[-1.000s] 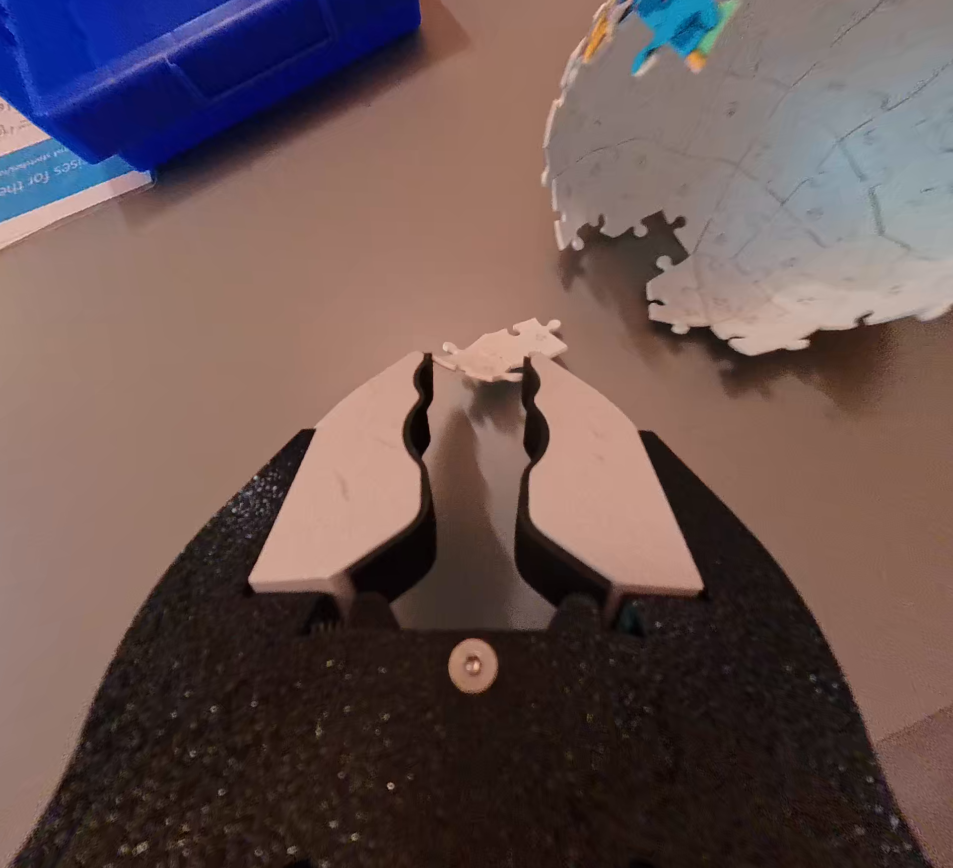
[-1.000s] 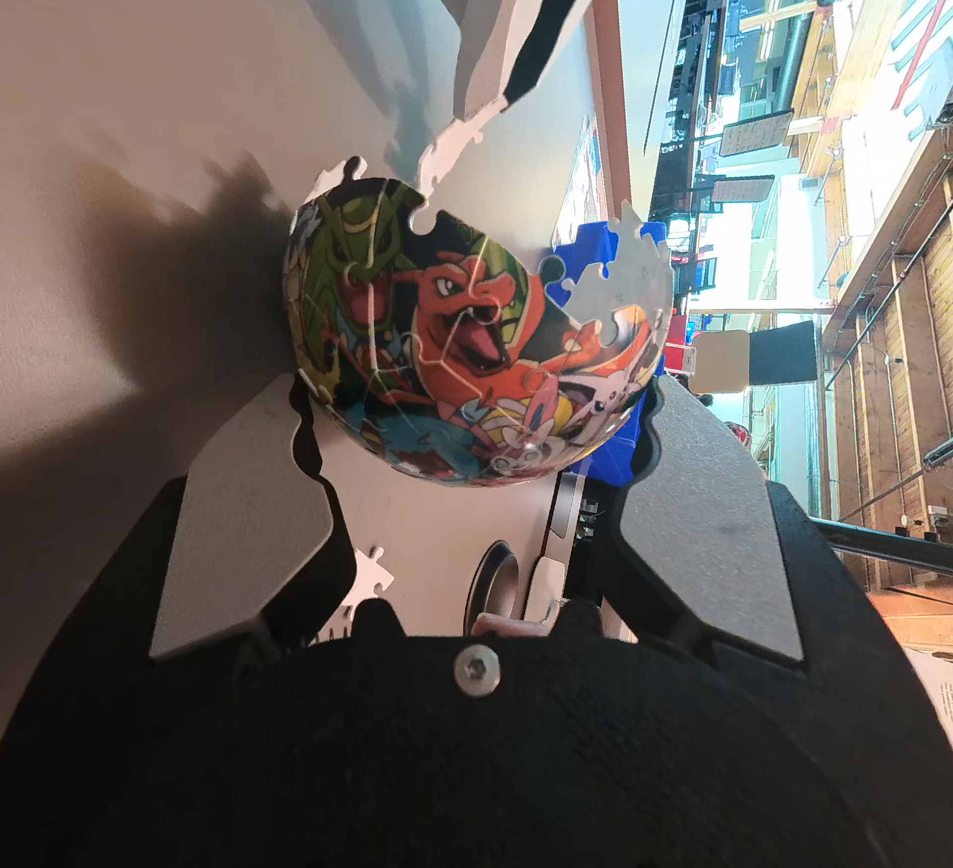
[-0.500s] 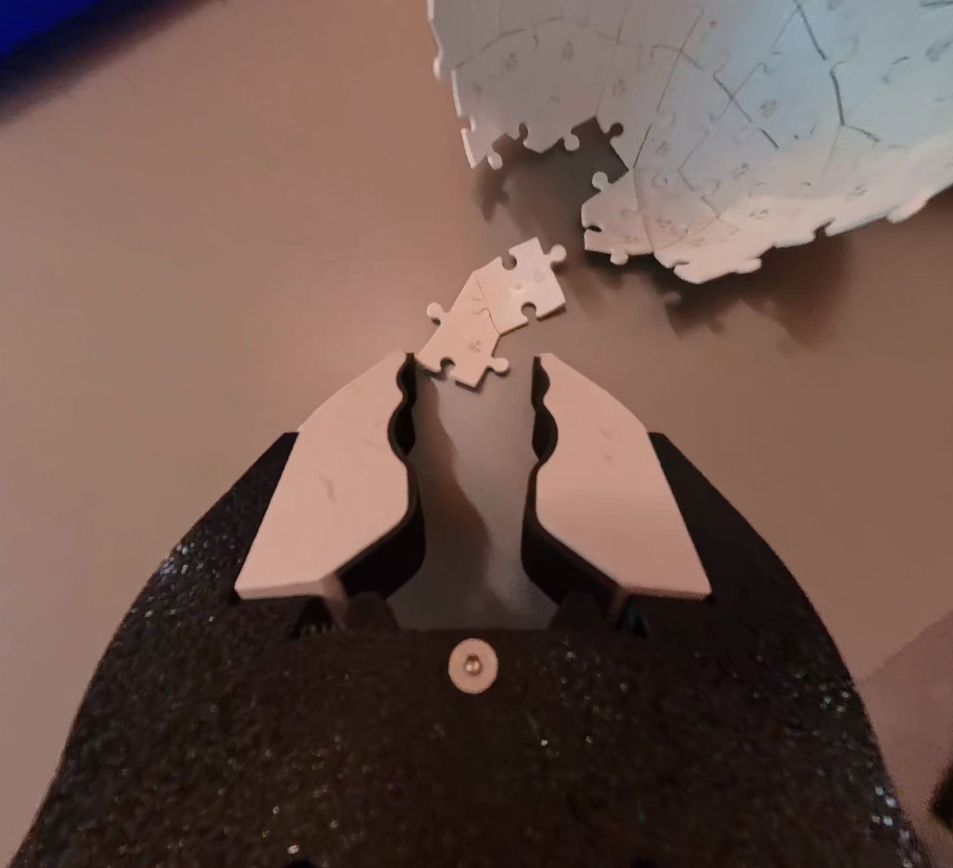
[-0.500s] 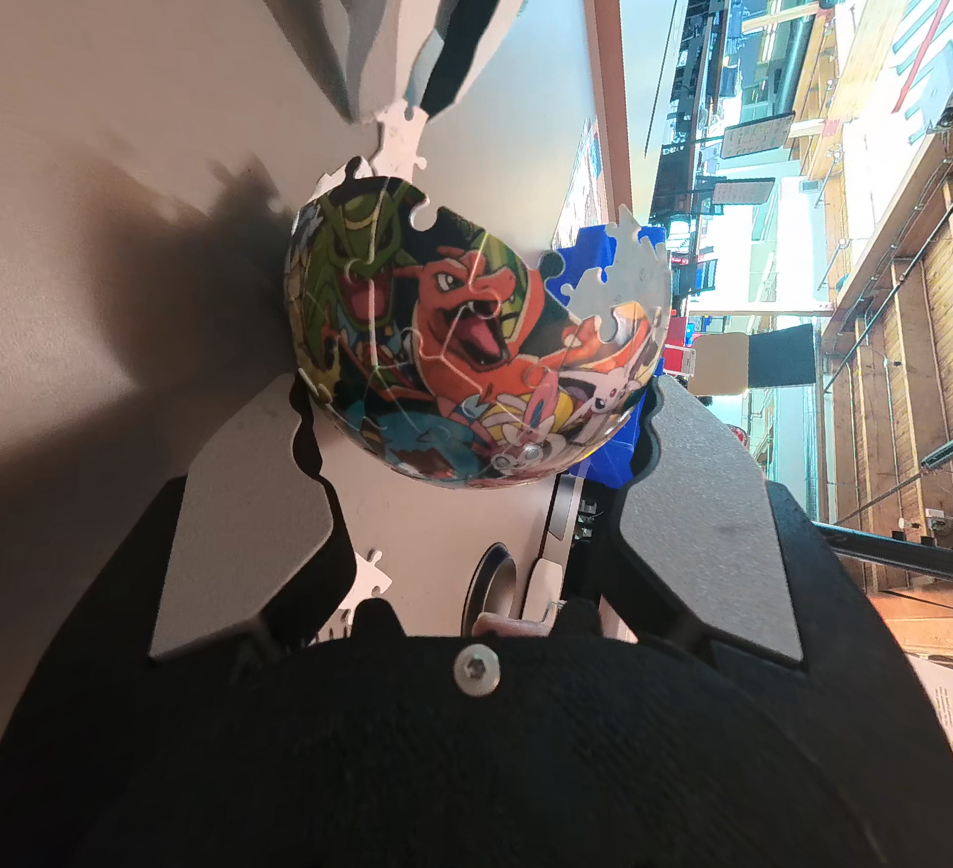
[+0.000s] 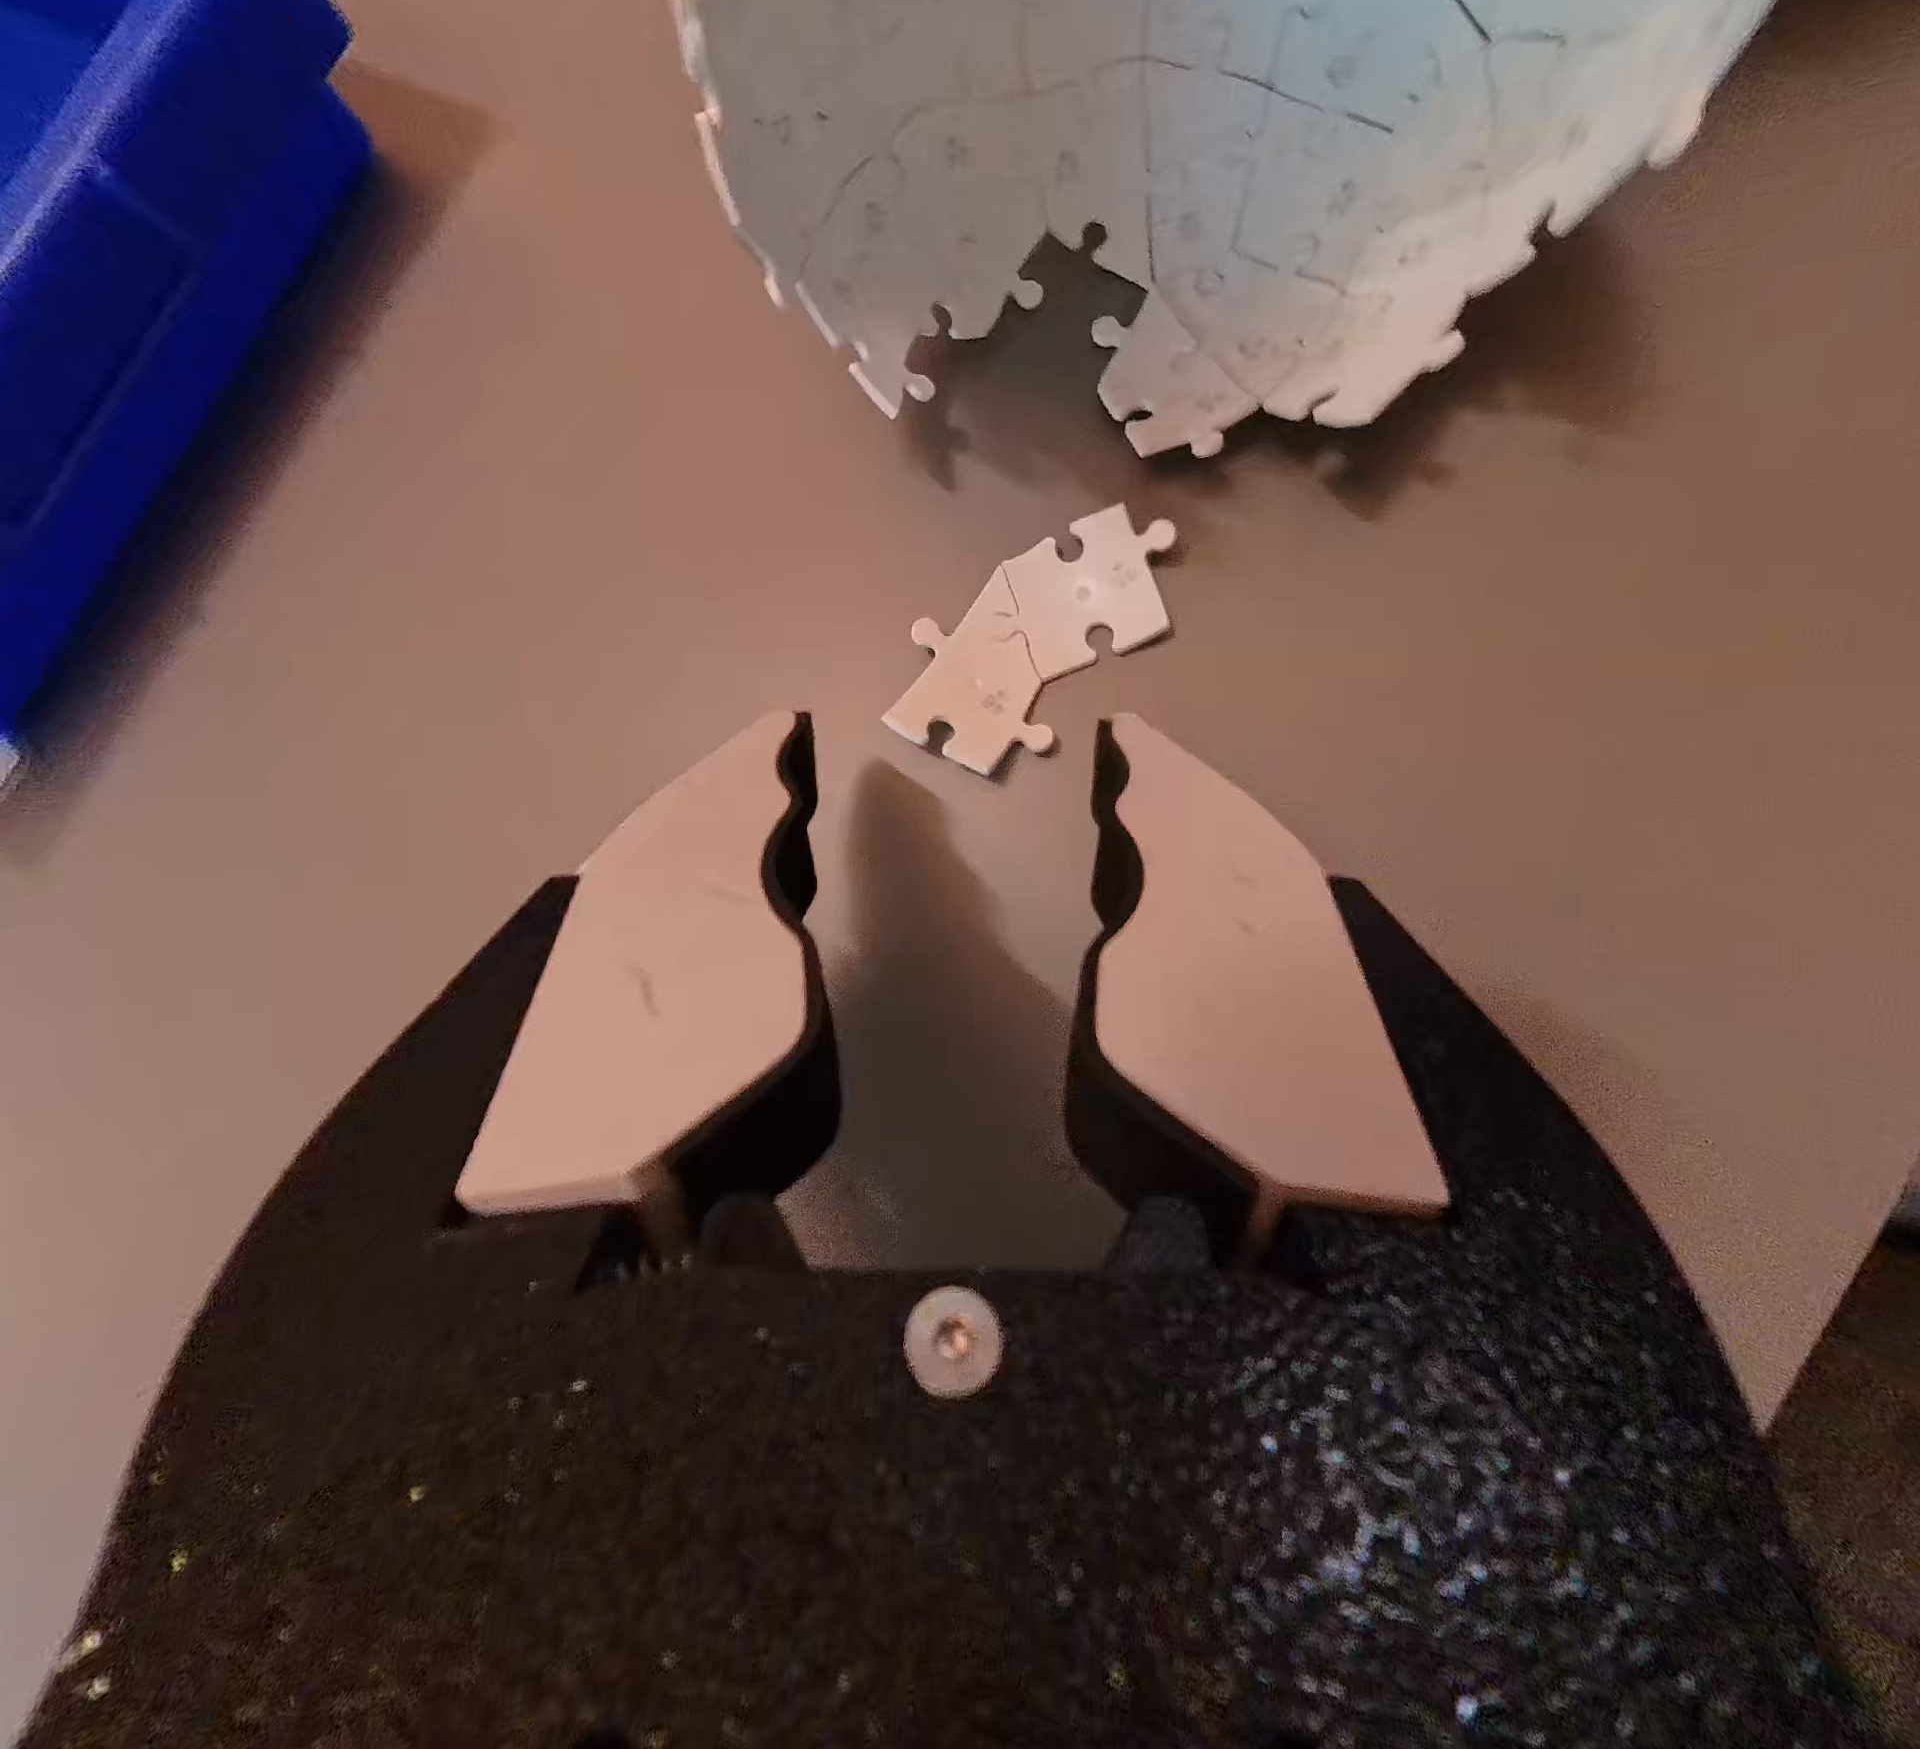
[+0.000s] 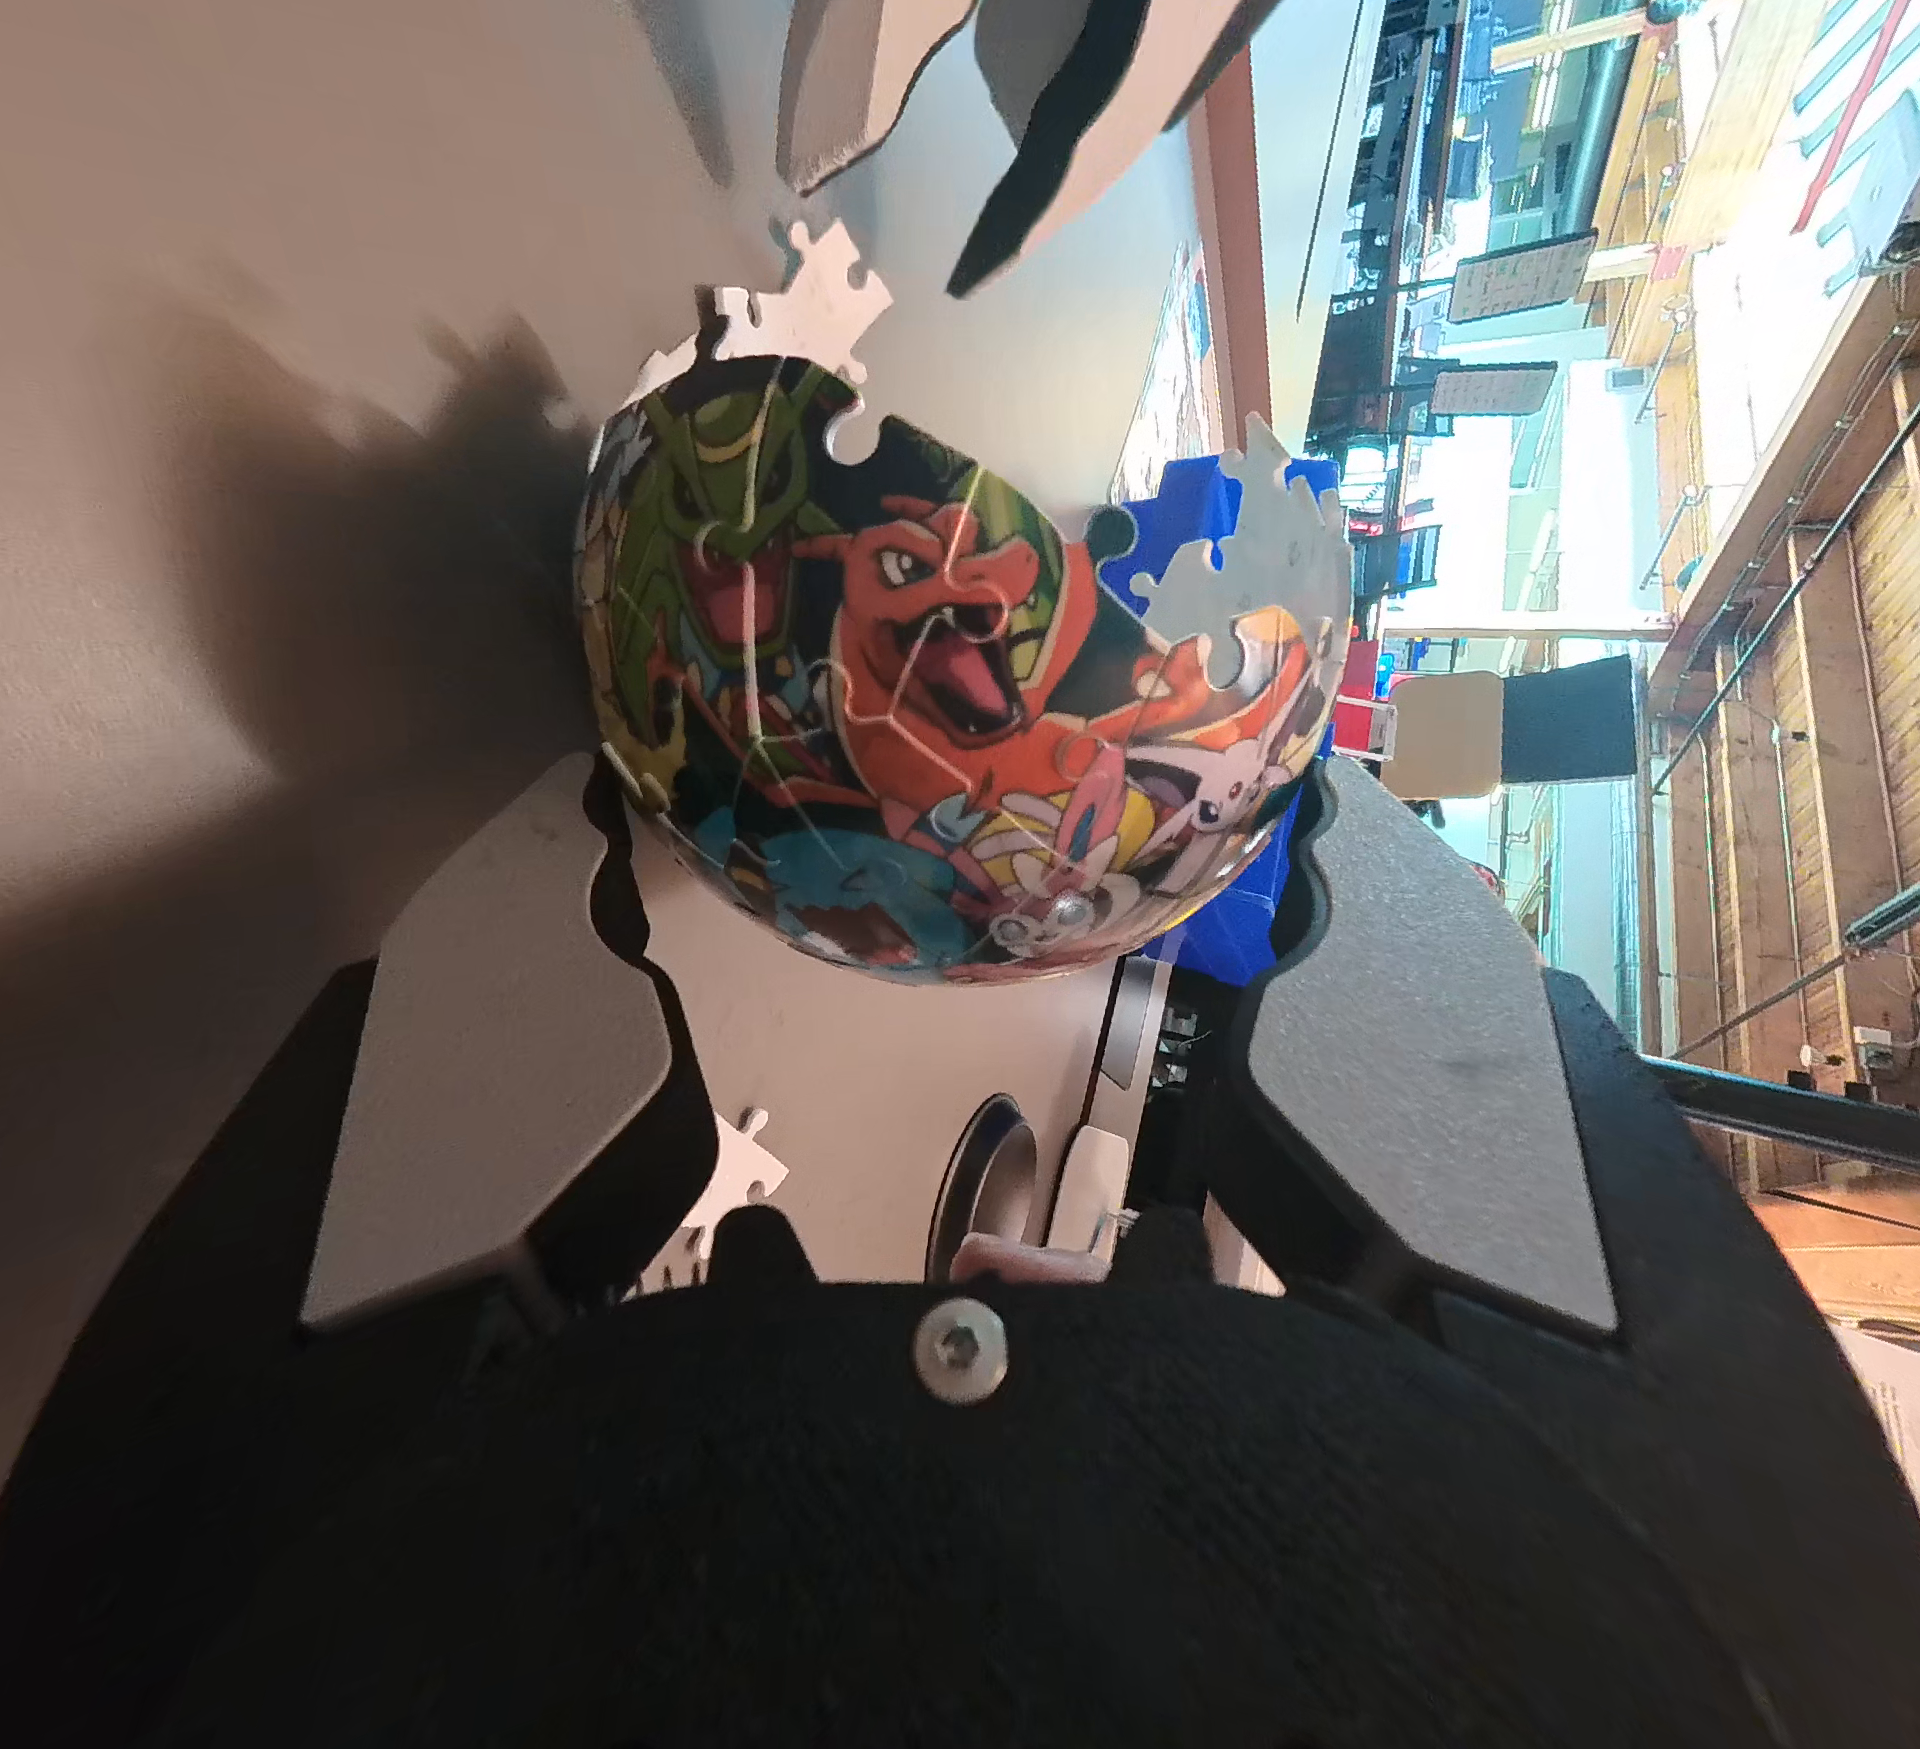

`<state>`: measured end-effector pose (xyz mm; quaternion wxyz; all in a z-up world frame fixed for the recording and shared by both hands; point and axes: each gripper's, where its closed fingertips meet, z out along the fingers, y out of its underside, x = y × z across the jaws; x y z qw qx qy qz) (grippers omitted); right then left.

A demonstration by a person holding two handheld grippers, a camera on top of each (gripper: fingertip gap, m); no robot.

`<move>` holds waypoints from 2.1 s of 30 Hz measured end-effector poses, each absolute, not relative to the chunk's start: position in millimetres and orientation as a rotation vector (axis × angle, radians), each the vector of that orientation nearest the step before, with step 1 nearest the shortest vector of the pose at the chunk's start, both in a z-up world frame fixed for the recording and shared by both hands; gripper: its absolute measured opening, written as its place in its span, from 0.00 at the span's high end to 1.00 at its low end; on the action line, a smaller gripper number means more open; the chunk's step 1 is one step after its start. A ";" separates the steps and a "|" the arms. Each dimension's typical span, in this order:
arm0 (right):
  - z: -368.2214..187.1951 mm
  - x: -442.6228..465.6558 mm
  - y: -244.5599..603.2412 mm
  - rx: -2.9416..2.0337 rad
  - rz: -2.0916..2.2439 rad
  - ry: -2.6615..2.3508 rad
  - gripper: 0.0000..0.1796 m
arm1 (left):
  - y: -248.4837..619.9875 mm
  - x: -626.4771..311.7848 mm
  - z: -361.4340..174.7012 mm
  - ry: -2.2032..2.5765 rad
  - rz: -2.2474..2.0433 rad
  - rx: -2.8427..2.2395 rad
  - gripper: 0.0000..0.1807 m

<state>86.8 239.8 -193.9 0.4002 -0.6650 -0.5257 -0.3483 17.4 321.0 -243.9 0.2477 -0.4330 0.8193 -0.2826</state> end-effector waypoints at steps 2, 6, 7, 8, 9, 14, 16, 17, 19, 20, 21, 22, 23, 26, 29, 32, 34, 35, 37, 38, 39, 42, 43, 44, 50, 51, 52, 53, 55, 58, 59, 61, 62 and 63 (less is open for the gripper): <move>-194.0 86.6 239.8 -1.682 -0.881 -1.329 0.34 | 323.3 18.7 -247.0 2.292 -0.798 -1.155 0.74; -194.0 86.9 239.8 -1.683 -0.880 -1.328 0.34 | 320.2 21.7 -252.9 2.360 -0.891 -1.135 0.78; -193.9 87.0 239.8 -1.683 -0.879 -1.327 0.34 | 319.5 19.5 -256.7 2.386 -0.884 -1.144 0.80; -194.0 87.0 239.8 -1.683 -0.878 -1.326 0.34 | 318.6 18.2 -258.3 2.395 -0.882 -1.153 0.82; -194.0 87.0 239.8 -1.684 -0.876 -1.325 0.34 | 316.4 17.4 -257.6 2.390 -0.893 -1.159 0.82; -194.1 86.6 240.4 -1.682 -0.867 -1.320 0.34 | 307.1 8.5 -258.7 2.373 -0.873 -1.170 0.82; -194.0 86.2 240.6 -1.680 -0.869 -1.322 0.34 | 305.6 3.4 -258.5 2.376 -0.857 -1.174 0.80; -194.0 86.2 240.6 -1.680 -0.870 -1.323 0.34 | 307.4 3.3 -257.7 2.366 -0.836 -1.155 0.80; -193.9 85.7 240.8 -1.679 -0.870 -1.323 0.34 | 312.4 6.3 -257.0 2.335 -0.798 -1.143 0.81; -193.9 85.4 240.9 -1.679 -0.871 -1.325 0.34 | 313.7 7.8 -257.2 2.324 -0.791 -1.166 0.81; -193.8 85.3 240.9 -1.678 -0.874 -1.327 0.34 | 313.8 8.6 -257.4 2.318 -0.788 -1.193 0.81; -193.7 85.2 240.9 -1.677 -0.876 -1.327 0.34 | 312.3 8.4 -257.4 2.319 -0.792 -1.208 0.81; -193.8 85.3 240.9 -1.678 -0.875 -1.326 0.34 | 309.3 7.5 -257.0 2.322 -0.806 -1.210 0.80; -193.8 85.7 240.9 -1.680 -0.875 -1.325 0.34 | 302.5 6.5 -255.7 2.306 -0.843 -1.225 0.80; -193.8 84.6 241.2 -1.676 -0.872 -1.326 0.34 | 299.6 8.6 -256.9 2.279 -0.859 -1.226 0.84; -193.7 84.2 241.2 -1.675 -0.872 -1.326 0.34 | 300.3 10.7 -257.5 2.259 -0.847 -1.229 0.87; -193.8 85.1 240.9 -1.677 -0.871 -1.324 0.34 | 300.6 11.1 -257.2 2.255 -0.840 -1.225 0.87; -193.8 85.5 240.8 -1.679 -0.870 -1.322 0.33 | 301.3 12.2 -256.9 2.245 -0.833 -1.224 0.87; -193.9 86.4 240.5 -1.681 -0.867 -1.318 0.34 | 303.8 13.9 -255.3 2.225 -0.801 -1.206 0.87; -193.9 86.8 240.4 -1.682 -0.867 -1.316 0.33 | 304.5 14.4 -253.1 2.214 -0.789 -1.189 0.87; -194.0 87.1 240.4 -1.683 -0.866 -1.315 0.33 | 304.5 14.8 -249.8 2.201 -0.787 -1.175 0.87; -194.1 87.3 240.6 -1.684 -0.863 -1.313 0.33 | 301.6 17.1 -236.1 2.158 -0.785 -1.115 0.87; -194.1 87.1 240.8 -1.683 -0.862 -1.313 0.33 | 299.4 19.5 -230.5 2.140 -0.784 -1.083 0.87; -194.2 86.9 241.1 -1.684 -0.861 -1.312 0.33 | 297.1 22.0 -225.4 2.128 -0.779 -1.055 0.87; -194.2 87.1 242.6 -1.690 -0.858 -1.311 0.33 | 285.4 44.7 -221.0 2.132 -0.723 -0.946 0.87; -194.4 87.3 242.8 -1.691 -0.858 -1.309 0.33 | 285.5 48.8 -224.2 2.144 -0.686 -0.926 0.87; -194.4 87.7 242.9 -1.692 -0.858 -1.308 0.33 | 285.6 52.8 -227.3 2.154 -0.662 -0.911 0.87; -194.5 88.1 243.1 -1.694 -0.858 -1.306 0.33 | 284.6 56.1 -230.3 2.167 -0.656 -0.906 0.87; -194.6 88.9 243.6 -1.697 -0.861 -1.305 0.33 | 281.6 61.5 -234.9 2.188 -0.668 -0.904 0.87; -194.7 88.9 243.8 -1.698 -0.859 -1.303 0.33 | 280.3 65.5 -238.8 2.205 -0.671 -0.916 0.87; -194.6 89.0 243.8 -1.697 -0.859 -1.302 0.33 | 278.8 65.5 -239.8 2.213 -0.682 -0.919 0.87; -194.7 89.3 243.5 -1.698 -0.859 -1.302 0.33 | 277.3 64.8 -242.2 2.230 -0.689 -0.919 0.87; -194.6 89.5 243.4 -1.698 -0.859 -1.301 0.33 | 277.2 64.5 -243.3 2.236 -0.687 -0.918 0.87; -194.7 89.7 243.3 -1.698 -0.859 -1.302 0.33 | 277.1 64.3 -243.8 2.239 -0.687 -0.917 0.87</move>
